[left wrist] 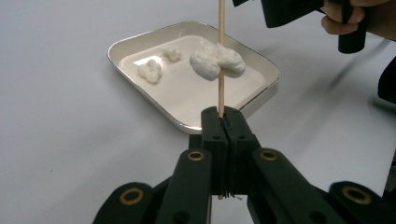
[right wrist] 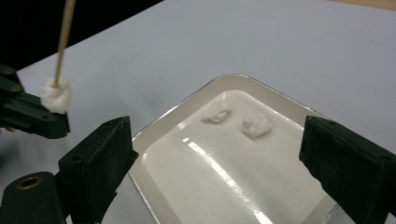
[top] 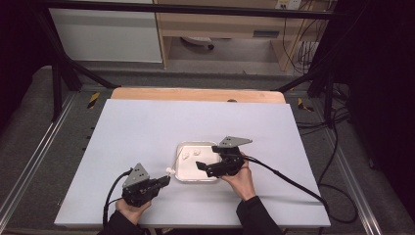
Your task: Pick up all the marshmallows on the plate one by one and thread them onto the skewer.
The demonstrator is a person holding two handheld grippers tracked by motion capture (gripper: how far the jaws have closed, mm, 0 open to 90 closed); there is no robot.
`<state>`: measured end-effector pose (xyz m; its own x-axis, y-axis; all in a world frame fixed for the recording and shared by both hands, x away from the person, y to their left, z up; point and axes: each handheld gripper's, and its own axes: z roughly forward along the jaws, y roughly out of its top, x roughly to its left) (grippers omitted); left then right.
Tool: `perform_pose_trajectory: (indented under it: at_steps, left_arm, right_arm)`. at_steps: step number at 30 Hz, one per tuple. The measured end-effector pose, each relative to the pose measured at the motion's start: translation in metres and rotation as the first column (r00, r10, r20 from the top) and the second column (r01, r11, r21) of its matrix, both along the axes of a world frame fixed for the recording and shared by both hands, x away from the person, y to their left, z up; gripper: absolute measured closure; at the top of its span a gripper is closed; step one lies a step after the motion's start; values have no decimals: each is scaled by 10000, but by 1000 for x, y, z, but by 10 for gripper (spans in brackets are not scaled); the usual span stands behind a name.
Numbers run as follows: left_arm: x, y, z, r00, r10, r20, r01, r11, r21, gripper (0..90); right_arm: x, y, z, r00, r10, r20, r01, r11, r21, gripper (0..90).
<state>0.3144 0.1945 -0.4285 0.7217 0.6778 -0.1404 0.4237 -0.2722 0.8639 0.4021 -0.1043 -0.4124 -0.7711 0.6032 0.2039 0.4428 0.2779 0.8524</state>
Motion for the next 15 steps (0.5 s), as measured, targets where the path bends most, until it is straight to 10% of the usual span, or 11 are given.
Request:
perform_pose_trajectory:
  at_steps: [15]
  left_arm:
    - [3, 5, -1, 9998, 136, -129, -136, 9999, 10, 880]
  right_arm:
    - [36, 21, -6, 9982, -584, -127, 565, 9918, -1147, 100]
